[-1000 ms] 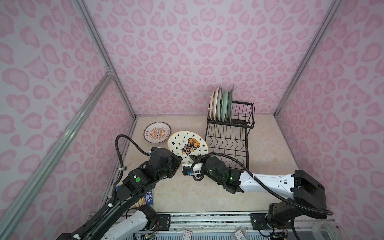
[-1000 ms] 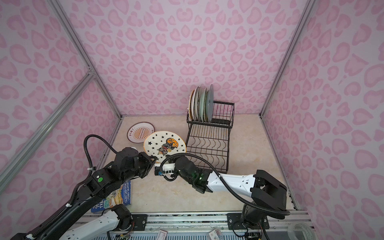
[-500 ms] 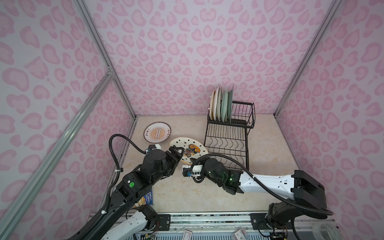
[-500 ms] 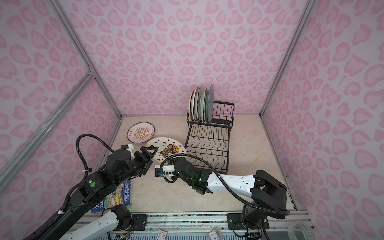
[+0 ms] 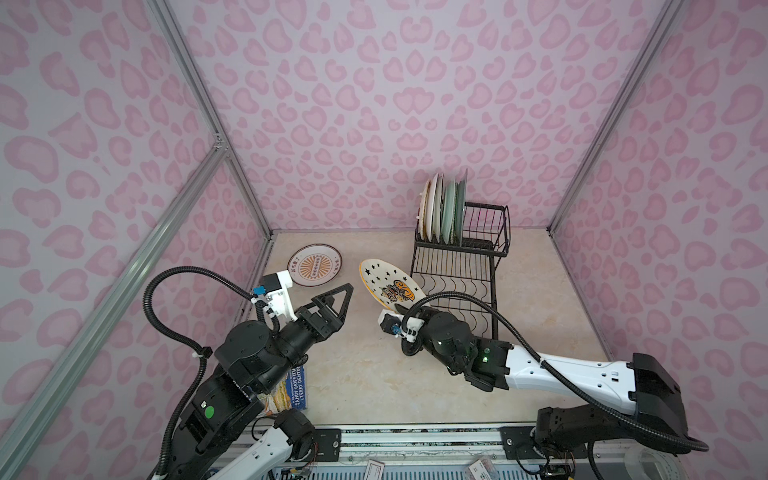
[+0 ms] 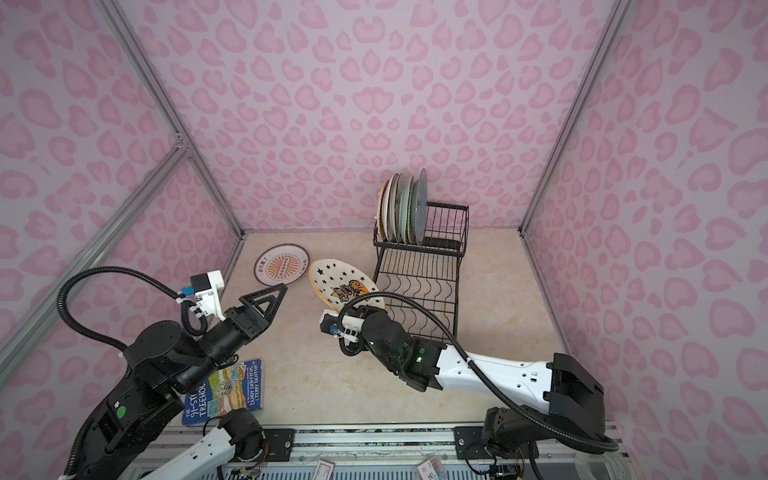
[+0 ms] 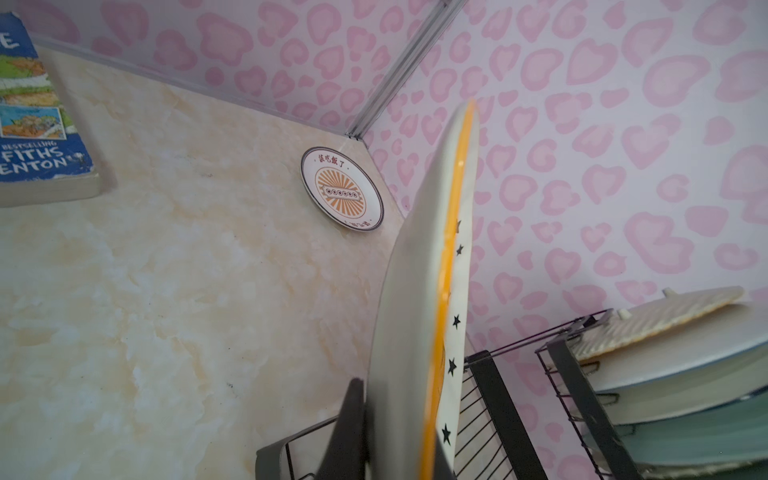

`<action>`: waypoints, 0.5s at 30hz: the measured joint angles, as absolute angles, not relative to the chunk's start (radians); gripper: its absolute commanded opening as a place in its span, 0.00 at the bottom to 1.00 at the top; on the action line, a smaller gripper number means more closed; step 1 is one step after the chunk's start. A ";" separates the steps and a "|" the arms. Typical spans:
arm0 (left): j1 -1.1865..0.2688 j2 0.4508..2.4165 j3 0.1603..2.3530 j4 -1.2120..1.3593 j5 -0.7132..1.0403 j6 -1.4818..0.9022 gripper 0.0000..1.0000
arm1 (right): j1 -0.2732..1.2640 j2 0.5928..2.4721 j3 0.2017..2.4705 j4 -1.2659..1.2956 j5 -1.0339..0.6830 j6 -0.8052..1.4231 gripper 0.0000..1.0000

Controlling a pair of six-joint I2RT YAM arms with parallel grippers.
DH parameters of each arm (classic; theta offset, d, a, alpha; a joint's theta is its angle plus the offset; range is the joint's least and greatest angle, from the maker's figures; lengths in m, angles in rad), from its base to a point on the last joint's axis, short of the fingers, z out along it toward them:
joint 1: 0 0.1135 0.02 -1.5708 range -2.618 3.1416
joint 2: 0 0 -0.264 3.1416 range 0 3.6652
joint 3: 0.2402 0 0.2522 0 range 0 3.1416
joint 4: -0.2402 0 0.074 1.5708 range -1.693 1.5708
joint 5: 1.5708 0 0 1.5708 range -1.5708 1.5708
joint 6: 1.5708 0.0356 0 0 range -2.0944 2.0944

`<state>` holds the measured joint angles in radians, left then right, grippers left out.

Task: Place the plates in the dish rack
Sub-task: 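Lift the star plate upright with the right gripper while the left gripper releases and withdraws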

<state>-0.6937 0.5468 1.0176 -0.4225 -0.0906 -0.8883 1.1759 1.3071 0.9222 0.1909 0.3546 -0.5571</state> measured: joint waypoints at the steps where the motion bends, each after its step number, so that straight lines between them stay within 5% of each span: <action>1: -0.693 0.544 1.022 -0.422 -0.079 -0.858 0.98 | 1.184 1.289 0.928 0.178 0.366 -0.540 0.00; 15: -0.693 0.438 0.936 -0.469 0.051 -0.492 0.97 | 1.229 1.135 1.275 -0.137 0.527 -0.217 0.00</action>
